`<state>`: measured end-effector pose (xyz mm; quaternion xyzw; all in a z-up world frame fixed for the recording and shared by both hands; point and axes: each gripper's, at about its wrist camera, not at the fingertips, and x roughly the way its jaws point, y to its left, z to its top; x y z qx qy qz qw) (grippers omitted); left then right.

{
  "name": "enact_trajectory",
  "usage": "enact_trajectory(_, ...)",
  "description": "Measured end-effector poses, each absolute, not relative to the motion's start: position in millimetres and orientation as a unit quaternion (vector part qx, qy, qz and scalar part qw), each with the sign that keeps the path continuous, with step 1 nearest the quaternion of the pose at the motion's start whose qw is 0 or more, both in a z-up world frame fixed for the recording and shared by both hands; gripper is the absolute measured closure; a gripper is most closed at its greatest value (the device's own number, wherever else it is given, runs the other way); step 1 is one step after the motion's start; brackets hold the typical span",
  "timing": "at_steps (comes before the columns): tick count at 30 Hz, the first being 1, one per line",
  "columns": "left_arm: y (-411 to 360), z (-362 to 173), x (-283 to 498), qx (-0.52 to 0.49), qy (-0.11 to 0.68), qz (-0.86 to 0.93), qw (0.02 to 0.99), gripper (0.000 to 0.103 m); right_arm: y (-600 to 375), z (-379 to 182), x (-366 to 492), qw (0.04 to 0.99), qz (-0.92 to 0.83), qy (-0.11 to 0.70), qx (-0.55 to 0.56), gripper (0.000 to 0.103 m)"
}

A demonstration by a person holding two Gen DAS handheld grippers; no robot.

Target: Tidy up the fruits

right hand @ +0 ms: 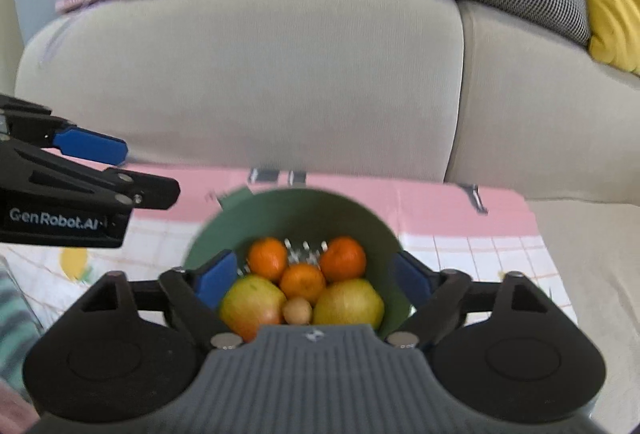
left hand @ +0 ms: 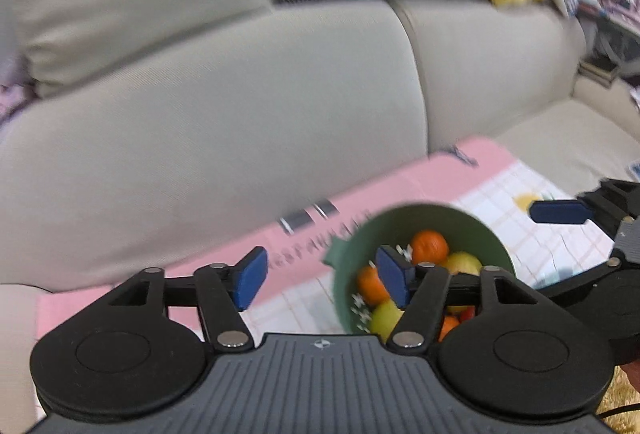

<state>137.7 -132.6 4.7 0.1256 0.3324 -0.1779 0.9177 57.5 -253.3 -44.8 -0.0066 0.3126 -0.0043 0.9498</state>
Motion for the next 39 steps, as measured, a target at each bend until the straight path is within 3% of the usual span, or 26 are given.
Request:
enact_trajectory(5, -118, 26, 112, 0.134, 0.283, -0.145, 0.939, 0.016, -237, -17, 35, 0.960, 0.001, 0.280, -0.004, 0.006)
enact_trajectory(17, -73, 31, 60, 0.103, 0.266, -0.081, 0.955, 0.013, -207, 0, -13, 0.968, -0.012, 0.250, 0.018, 0.004)
enact_trajectory(39, -37, -23, 34, 0.066, 0.364, -0.057, 0.928, 0.013, -161, -42, -36, 0.952, -0.008, 0.305, -0.025, 0.004)
